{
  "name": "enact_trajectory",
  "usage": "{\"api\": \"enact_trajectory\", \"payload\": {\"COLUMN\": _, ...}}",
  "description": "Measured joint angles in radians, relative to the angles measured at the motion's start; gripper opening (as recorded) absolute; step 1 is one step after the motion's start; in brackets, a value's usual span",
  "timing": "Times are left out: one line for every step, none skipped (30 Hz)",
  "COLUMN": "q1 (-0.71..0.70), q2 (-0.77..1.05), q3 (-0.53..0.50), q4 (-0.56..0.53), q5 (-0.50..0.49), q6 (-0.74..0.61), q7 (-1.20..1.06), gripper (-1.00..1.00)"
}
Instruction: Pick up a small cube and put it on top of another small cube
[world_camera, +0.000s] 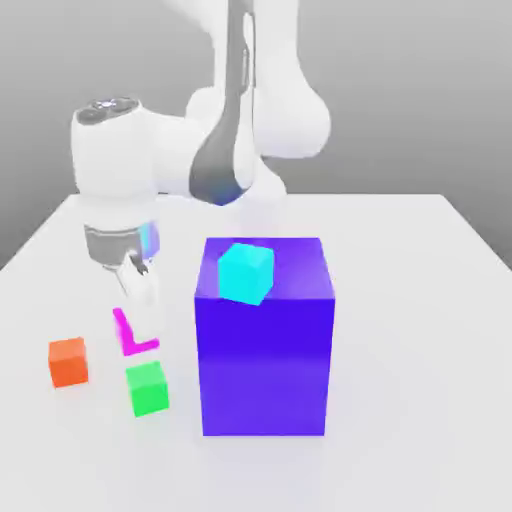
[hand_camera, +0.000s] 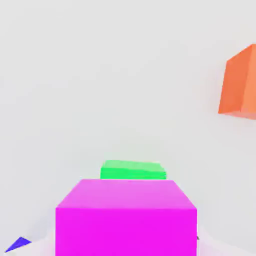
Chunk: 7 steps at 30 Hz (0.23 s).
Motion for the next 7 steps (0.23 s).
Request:
{"api": "enact_trajectory", "payload": {"q1": 0.002, "q2": 0.034, "q3": 0.0, "q4": 0.001, "q5": 0.006, "q6": 0.033, "q7": -0.005, "gripper": -1.0}}
{"api": "enact_trajectory", "payload": {"q1": 0.0, "q2": 0.069, "q3": 0.003, "q4": 0.002, "q5": 0.01, "q6": 0.067, "q7": -0.007, "gripper": -1.0}}
{"api": "enact_trajectory", "payload": {"q1": -0.003, "q2": 0.105, "q3": 0.008, "q4": 0.003, "q5": 0.018, "q6": 0.101, "q7": -0.013, "gripper": -1.0}}
{"api": "enact_trajectory", "payload": {"q1": -0.004, "q2": 0.133, "q3": 0.011, "q4": 0.005, "q5": 0.024, "q6": 0.128, "q7": -0.017, "gripper": 1.0}}
{"api": "enact_trajectory", "payload": {"q1": -0.004, "q2": 0.133, "q3": 0.011, "q4": 0.005, "q5": 0.024, "q6": 0.128, "q7": -0.017, "gripper": 1.0}}
{"api": "enact_trajectory", "payload": {"q1": -0.004, "q2": 0.133, "q3": 0.011, "q4": 0.005, "q5": 0.024, "q6": 0.128, "q7": -0.017, "gripper": 1.0}}
{"api": "enact_trajectory", "payload": {"q1": -0.004, "q2": 0.133, "q3": 0.011, "q4": 0.005, "q5": 0.024, "q6": 0.128, "q7": -0.017, "gripper": 1.0}}
